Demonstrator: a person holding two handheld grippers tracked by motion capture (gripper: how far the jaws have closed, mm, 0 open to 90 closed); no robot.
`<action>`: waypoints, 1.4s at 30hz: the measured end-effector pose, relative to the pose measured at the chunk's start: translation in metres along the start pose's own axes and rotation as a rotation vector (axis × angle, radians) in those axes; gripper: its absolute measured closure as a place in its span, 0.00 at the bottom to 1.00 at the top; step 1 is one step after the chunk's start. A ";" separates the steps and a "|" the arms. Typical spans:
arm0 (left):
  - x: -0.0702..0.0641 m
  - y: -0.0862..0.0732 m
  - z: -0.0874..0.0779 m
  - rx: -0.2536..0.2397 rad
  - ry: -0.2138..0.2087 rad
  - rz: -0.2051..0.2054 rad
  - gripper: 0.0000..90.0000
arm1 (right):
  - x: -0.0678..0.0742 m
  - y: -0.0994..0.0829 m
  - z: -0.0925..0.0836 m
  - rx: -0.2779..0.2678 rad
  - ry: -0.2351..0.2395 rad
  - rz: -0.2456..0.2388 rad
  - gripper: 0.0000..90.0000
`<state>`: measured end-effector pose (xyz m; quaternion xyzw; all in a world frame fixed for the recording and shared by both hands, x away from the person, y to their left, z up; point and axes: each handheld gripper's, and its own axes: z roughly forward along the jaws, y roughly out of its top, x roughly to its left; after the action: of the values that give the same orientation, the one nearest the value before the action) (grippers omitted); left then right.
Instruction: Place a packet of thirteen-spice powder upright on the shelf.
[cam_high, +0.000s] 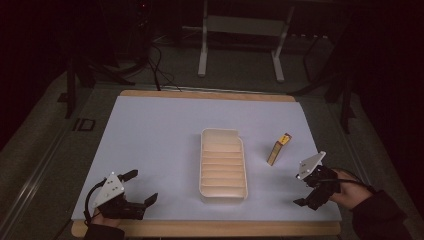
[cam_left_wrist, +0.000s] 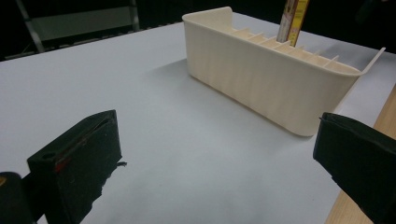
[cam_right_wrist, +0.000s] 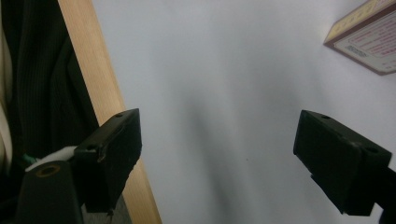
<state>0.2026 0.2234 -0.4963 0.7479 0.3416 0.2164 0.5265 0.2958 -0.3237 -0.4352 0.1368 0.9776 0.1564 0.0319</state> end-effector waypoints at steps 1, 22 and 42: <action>0.000 0.000 0.000 0.000 0.000 0.000 0.01 | -0.001 0.001 -0.001 0.012 -0.001 -0.004 0.17; 0.001 0.000 0.001 0.005 0.005 -0.001 0.01 | -0.009 0.013 0.000 0.239 0.111 0.018 0.17; 0.000 -0.003 -0.005 0.007 0.016 -0.015 0.01 | -0.020 0.029 -0.016 0.326 0.138 -0.052 0.15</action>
<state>0.1980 0.2273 -0.4977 0.7453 0.3524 0.2172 0.5227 0.3207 -0.3074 -0.4109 0.1039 0.9931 0.0038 -0.0538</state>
